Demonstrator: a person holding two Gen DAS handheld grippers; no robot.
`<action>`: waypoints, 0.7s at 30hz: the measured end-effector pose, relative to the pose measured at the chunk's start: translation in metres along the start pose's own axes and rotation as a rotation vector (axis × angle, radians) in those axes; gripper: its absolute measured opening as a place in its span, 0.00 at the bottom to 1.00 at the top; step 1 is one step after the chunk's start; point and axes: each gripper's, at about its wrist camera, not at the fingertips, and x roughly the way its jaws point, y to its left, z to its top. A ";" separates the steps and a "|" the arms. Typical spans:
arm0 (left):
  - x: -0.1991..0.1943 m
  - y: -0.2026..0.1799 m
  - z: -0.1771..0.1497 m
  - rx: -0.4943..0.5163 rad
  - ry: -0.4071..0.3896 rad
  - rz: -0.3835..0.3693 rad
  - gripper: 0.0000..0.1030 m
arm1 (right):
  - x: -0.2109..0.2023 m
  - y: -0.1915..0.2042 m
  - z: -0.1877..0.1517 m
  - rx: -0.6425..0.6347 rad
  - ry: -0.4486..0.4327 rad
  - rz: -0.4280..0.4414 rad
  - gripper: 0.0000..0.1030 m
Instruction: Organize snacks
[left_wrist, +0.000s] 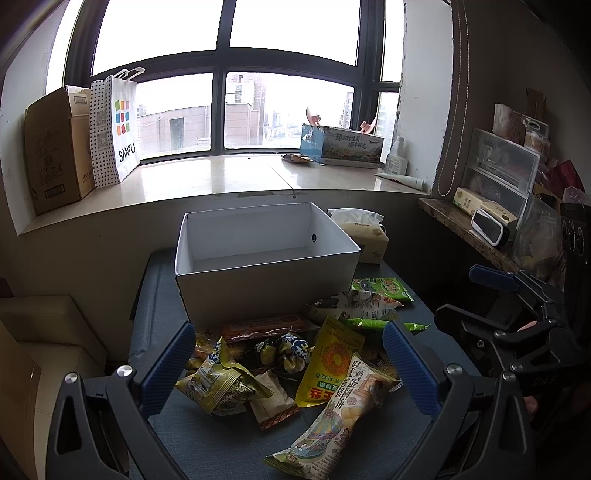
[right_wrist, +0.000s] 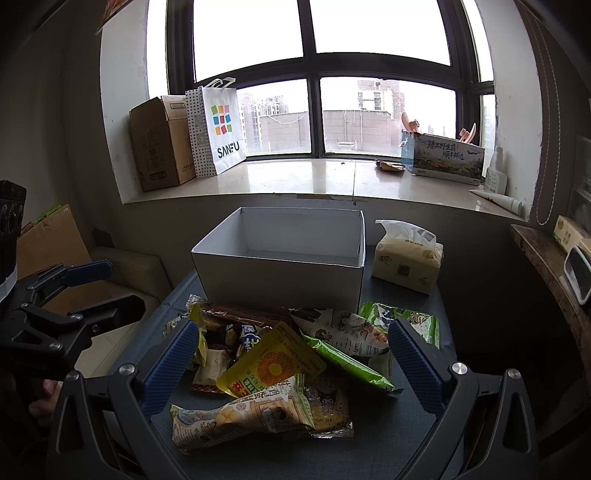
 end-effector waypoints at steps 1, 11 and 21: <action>0.000 0.000 0.000 0.000 0.001 0.001 1.00 | 0.000 0.000 0.000 -0.001 0.000 0.000 1.00; -0.003 0.000 0.001 0.001 0.001 -0.001 1.00 | 0.000 0.001 0.001 0.000 0.003 -0.002 1.00; -0.002 0.001 0.001 0.000 -0.001 -0.002 1.00 | -0.001 0.001 0.001 -0.001 0.003 -0.001 1.00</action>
